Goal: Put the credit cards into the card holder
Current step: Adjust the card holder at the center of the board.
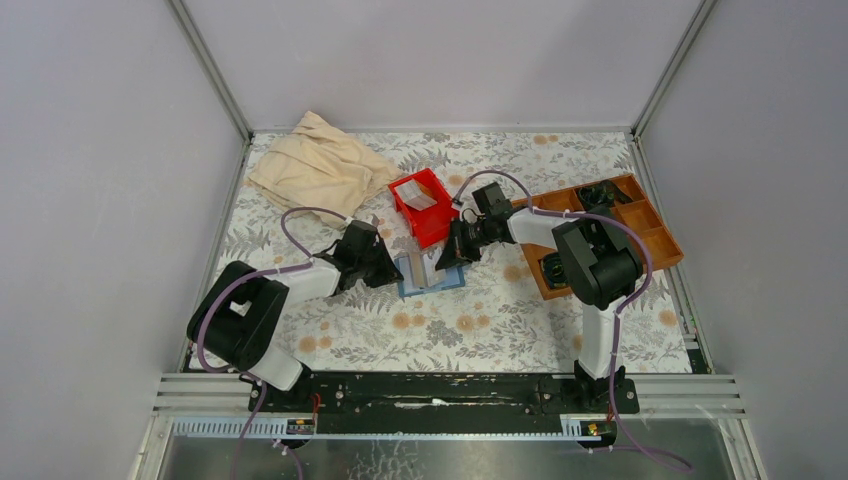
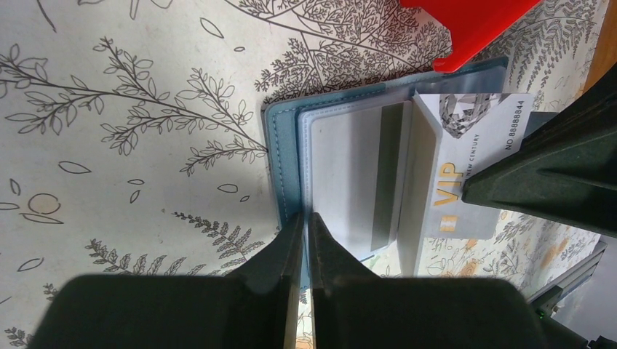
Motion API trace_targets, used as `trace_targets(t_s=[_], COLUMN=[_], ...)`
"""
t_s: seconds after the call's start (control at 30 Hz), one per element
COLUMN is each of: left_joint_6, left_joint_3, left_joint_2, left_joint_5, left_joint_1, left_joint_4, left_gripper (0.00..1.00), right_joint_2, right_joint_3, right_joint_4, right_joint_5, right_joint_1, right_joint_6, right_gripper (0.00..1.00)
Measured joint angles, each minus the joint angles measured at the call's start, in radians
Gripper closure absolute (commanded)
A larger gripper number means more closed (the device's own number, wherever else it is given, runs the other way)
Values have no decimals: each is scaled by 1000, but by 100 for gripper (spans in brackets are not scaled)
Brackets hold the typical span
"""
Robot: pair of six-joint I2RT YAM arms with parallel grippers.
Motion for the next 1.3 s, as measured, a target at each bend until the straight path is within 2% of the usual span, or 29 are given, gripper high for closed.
trace_targets(t_s=[0.83,1.3], left_joint_6=[18,21], left_joint_3=[11,15], left_joint_2=[11,12], left_joint_5=[6,6], left_joint_1=[0,0], left_joint_4=[-6,-11], left_gripper=[91,91], right_joint_2=[1,-3], right_joint_3=[-106,-112], right_joint_4=[194,200], right_joint_5=[-61,-59], right_joint_1=[-16,-17], right_joint_6=[129,137], right_gripper=[100,100])
